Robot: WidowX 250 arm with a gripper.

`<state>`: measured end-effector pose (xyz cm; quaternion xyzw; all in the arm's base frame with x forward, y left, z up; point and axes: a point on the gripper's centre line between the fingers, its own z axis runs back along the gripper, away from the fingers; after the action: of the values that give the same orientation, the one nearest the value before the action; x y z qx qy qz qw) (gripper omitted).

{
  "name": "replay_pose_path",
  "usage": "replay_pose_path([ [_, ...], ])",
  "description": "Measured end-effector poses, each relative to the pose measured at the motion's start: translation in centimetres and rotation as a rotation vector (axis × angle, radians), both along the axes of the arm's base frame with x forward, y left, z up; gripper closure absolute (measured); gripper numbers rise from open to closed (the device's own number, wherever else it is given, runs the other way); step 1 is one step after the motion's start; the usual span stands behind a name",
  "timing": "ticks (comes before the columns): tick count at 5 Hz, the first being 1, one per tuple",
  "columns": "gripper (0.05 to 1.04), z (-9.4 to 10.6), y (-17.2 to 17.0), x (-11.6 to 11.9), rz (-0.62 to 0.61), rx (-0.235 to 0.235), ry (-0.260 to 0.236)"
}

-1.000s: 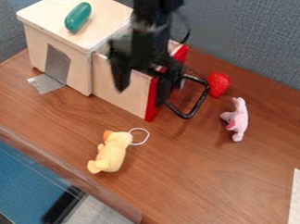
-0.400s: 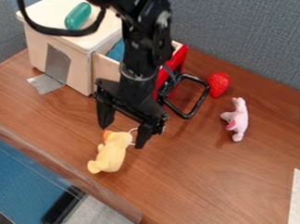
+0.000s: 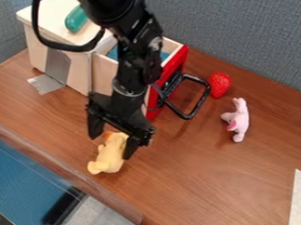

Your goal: Move the yellow object to the lower right side of the table

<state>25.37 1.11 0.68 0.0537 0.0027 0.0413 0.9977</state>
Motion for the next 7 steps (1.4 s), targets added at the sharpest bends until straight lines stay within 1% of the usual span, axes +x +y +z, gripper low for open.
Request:
replay_pose_path([
  [1, 0.135, -0.2, 0.5, -0.2, 0.011, 0.002, 0.005],
  [3, 0.719, -0.5, 0.3, -1.1, 0.018, -0.007, 0.027],
  [4, 0.885, 1.0, -0.7, -0.8, -0.005, -0.019, -0.012],
  [5, 0.963, 2.6, -2.0, -0.7, -0.019, -0.049, -0.053],
  [6, 0.988, 3.8, -4.9, -0.5, -0.08, -0.09, -0.089],
  [7, 0.988, 4.5, -9.6, 0.3, -0.204, -0.134, -0.113],
])
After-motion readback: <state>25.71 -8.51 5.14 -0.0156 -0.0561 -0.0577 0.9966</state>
